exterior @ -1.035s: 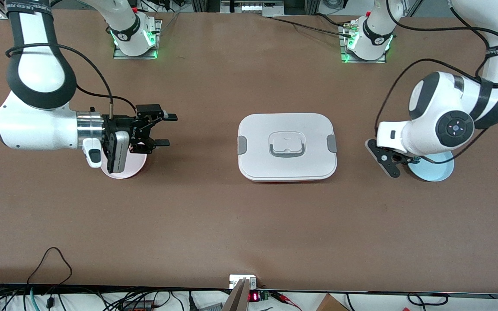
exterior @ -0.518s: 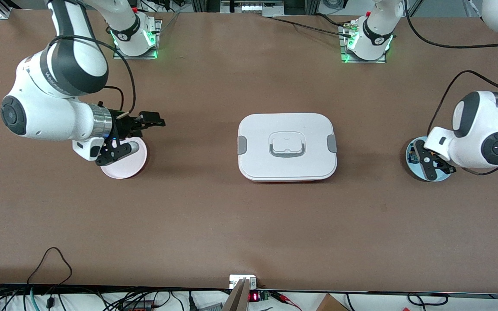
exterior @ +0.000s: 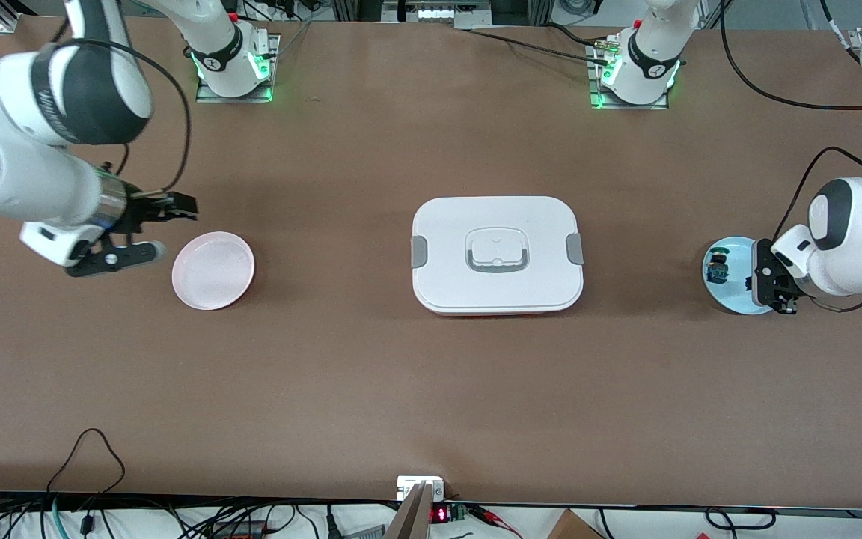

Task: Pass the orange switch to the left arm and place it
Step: 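Lower the switch onto the blue plate while the right gripper retreats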

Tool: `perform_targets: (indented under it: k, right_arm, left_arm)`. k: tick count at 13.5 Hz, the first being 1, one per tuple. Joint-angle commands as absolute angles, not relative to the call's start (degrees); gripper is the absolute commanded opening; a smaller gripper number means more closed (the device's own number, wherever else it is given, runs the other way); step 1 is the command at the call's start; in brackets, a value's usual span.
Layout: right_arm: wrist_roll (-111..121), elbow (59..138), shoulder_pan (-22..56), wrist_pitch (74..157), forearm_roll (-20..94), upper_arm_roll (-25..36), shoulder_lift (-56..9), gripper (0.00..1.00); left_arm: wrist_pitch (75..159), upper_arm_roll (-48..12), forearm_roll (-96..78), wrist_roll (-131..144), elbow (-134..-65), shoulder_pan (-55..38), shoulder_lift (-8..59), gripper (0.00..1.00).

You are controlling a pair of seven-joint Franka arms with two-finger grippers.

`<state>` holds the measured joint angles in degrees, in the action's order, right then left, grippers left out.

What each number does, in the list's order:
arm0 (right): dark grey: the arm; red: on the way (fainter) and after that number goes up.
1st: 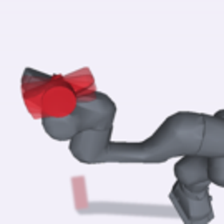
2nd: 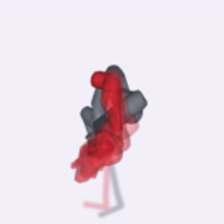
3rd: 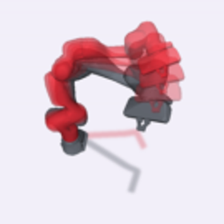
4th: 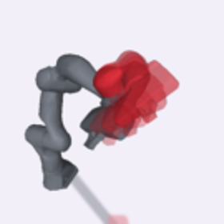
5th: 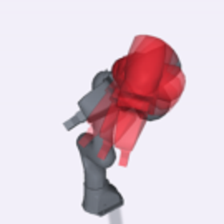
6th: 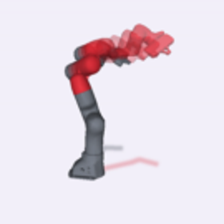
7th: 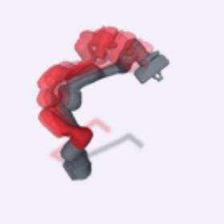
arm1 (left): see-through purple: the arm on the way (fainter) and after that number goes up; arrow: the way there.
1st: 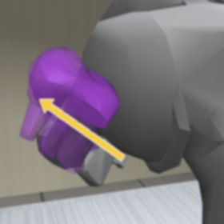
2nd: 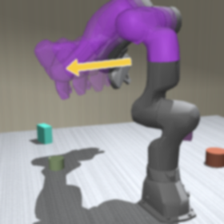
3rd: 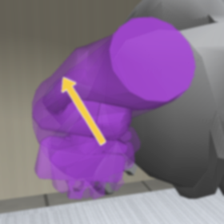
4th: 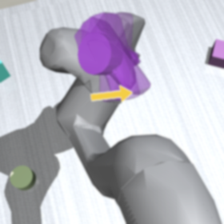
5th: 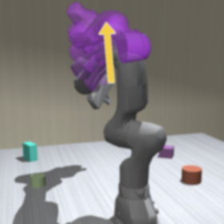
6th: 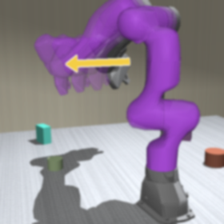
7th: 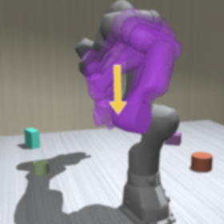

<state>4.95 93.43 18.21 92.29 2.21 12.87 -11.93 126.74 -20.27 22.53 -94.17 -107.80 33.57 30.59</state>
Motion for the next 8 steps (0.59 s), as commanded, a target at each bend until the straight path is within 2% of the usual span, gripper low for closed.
perform_targets:
  k: [1,4,8]
  right_arm:
    - [-2.9,91.0,14.8,91.8,1.1,12.3,-11.8,1.00]
    - [-4.8,86.0,8.4,89.7,1.5,10.9,-12.0,1.00]
    - [-4.1,85.9,3.2,89.6,-1.0,4.6,-11.6,1.00]
  left_arm:
    - [129.9,-21.2,24.5,-95.3,-110.3,34.1,30.1,0.00]
    - [131.7,-20.6,26.3,-95.3,-111.4,35.5,30.1,0.00]
    - [131.9,-20.6,26.3,-94.7,-111.4,36.6,32.7,0.00]
